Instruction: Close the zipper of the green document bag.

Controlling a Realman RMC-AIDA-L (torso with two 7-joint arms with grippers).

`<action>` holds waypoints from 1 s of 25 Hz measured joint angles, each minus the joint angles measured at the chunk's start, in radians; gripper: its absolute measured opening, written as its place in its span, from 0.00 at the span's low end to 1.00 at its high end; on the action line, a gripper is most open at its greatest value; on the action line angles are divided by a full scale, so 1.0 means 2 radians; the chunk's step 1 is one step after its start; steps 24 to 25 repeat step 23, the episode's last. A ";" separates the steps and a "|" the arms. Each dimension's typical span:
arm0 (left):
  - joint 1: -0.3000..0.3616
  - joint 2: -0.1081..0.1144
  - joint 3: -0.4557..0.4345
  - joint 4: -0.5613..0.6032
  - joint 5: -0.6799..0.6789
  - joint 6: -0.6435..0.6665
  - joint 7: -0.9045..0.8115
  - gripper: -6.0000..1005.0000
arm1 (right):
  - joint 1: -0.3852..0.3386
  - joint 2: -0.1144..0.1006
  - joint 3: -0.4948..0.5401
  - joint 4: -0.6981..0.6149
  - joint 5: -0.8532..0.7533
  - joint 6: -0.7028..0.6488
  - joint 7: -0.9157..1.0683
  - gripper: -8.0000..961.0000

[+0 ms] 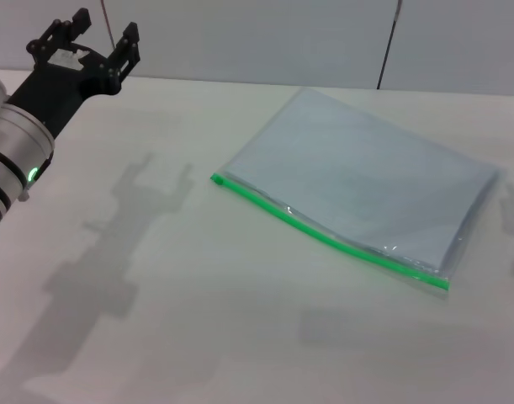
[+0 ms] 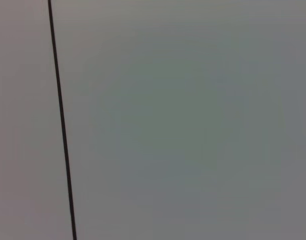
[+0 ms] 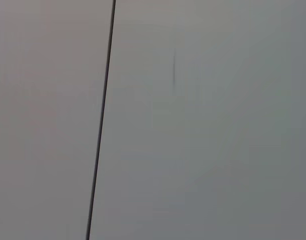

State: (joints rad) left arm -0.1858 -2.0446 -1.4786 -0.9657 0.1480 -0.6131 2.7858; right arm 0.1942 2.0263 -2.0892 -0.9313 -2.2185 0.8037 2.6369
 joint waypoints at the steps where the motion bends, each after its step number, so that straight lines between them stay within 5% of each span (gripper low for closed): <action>1: -0.001 0.000 0.000 0.004 0.000 -0.003 -0.001 0.68 | 0.001 0.000 0.000 0.002 0.000 0.000 0.000 0.54; 25: -0.004 0.000 0.000 0.016 -0.013 -0.028 0.002 0.68 | 0.017 -0.001 -0.005 0.017 0.031 -0.004 0.001 0.54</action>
